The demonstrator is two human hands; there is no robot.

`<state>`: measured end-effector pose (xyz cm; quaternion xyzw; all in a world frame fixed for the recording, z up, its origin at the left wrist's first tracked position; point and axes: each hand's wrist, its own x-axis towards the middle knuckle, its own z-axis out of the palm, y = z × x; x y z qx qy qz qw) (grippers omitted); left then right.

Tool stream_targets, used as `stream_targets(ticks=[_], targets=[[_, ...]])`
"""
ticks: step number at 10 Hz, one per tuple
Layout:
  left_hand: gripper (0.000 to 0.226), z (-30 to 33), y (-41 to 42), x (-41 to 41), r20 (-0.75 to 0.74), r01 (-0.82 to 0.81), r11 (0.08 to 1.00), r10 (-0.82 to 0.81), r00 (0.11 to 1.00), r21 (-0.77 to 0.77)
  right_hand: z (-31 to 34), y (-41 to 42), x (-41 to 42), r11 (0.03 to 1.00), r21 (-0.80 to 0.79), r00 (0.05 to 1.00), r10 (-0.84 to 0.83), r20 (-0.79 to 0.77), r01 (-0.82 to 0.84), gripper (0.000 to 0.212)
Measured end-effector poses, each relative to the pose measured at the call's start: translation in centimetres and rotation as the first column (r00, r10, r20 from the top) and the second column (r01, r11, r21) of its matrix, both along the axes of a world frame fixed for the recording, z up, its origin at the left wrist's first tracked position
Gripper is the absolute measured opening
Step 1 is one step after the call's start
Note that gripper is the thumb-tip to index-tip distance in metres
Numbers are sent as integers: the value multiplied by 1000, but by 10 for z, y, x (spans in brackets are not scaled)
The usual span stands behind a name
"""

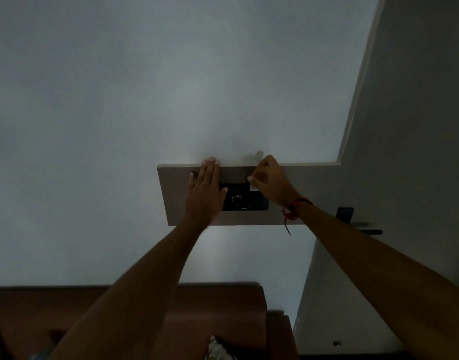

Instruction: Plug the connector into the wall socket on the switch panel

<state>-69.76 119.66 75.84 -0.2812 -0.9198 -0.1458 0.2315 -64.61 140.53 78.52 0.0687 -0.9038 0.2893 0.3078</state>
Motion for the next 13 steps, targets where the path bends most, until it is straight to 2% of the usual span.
stream_targets(ticks=[2, 3, 4, 5, 6, 8, 11, 13], targets=[[76, -3, 1, 0, -14, -1, 1000, 1, 1000, 9, -6, -1, 4, 998, -18, 998, -55, 9, 55, 15], [76, -3, 1, 1, -11, -4, 1000, 4, 1000, 8, -7, -3, 5, 992, -88, 996, -92, 14, 93, 18], [76, -3, 1, 1, -13, -5, 1000, 5, 1000, 7, -4, -4, 3, 986, -132, 993, -109, -51, 101, 13], [76, -4, 0, 0, -18, -7, 1000, 7, 1000, 9, -3, -2, 2, 991, -60, 988, -123, -87, 119, 10], [77, -6, 1, -1, -18, -10, 1000, 10, 1000, 18, -2, 1, 0, 989, 38, 987, -139, -77, 142, 19], [78, -12, 4, -2, -49, -13, 999, 15, 999, 37, 7, -3, -7, 973, 192, 992, -122, -36, 126, 9], [76, -19, 9, -3, -87, -71, 996, 75, 993, 44, -3, -6, -4, 960, 254, 993, -117, -9, 115, 12], [73, -17, 5, -4, -127, -95, 995, 90, 988, -36, 3, -6, 2, 926, 360, 987, -147, 64, 114, 26]])
